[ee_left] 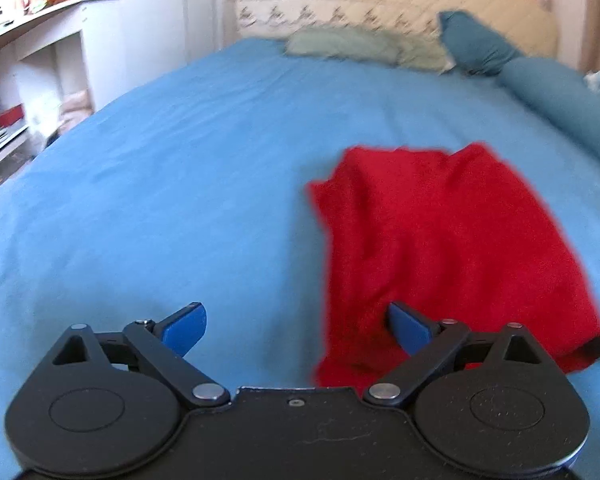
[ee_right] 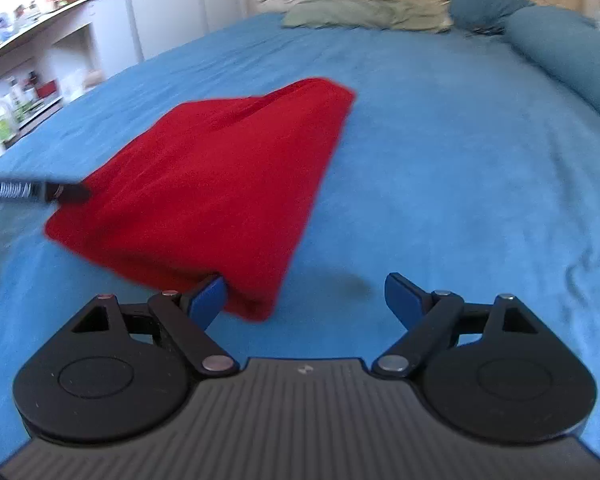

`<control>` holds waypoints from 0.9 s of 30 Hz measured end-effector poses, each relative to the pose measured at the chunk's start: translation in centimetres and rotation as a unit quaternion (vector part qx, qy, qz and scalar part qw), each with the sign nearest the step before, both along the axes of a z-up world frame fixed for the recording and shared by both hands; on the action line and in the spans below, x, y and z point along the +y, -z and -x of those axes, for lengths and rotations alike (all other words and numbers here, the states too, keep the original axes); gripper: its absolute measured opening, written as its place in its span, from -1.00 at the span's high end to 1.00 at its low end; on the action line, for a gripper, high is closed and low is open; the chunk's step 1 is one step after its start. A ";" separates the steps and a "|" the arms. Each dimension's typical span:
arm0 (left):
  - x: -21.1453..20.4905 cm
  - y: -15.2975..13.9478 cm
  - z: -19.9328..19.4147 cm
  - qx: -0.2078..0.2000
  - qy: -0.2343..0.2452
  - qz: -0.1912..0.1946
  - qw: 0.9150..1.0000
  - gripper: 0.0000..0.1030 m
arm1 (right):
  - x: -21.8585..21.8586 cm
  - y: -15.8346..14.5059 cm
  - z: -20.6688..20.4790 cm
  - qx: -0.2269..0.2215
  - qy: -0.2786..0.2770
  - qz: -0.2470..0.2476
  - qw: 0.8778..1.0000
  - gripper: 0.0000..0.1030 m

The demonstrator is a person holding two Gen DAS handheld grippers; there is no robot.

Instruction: Fold small clothes

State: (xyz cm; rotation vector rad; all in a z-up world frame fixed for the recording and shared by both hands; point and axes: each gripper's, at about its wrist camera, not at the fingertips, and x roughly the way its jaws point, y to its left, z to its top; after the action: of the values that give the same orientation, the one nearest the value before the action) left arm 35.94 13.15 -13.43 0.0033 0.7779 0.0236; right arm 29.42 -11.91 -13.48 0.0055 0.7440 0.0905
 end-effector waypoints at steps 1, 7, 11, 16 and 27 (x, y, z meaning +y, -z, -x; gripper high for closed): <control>0.7 0.3 0.4 0.006 -0.002 0.011 1.000 -0.94 | -0.5 0.1 0.0 0.003 0.011 0.002 1.000 -0.95; 0.8 1.8 1.8 0.022 -0.014 0.006 1.000 -0.94 | -2.9 2.1 0.6 0.017 0.041 -0.012 0.999 -0.90; -0.1 2.0 1.5 0.029 -0.006 -0.021 0.999 -0.94 | -3.1 1.4 0.7 0.019 0.030 -0.009 0.999 -0.90; 0.0 0.5 1.8 0.039 0.008 -0.035 0.999 -0.92 | -5.4 -0.5 0.7 0.026 0.015 -0.055 0.998 -0.94; 0.8 -7.9 -4.6 0.075 0.067 0.081 0.992 -1.00 | -6.5 -7.0 -4.7 0.081 -0.064 -0.148 0.984 -1.00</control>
State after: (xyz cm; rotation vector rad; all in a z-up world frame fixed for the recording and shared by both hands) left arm 40.51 13.93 -5.54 -0.0979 0.9277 -0.1694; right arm 34.12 -18.42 -6.49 0.2506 0.8885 0.3253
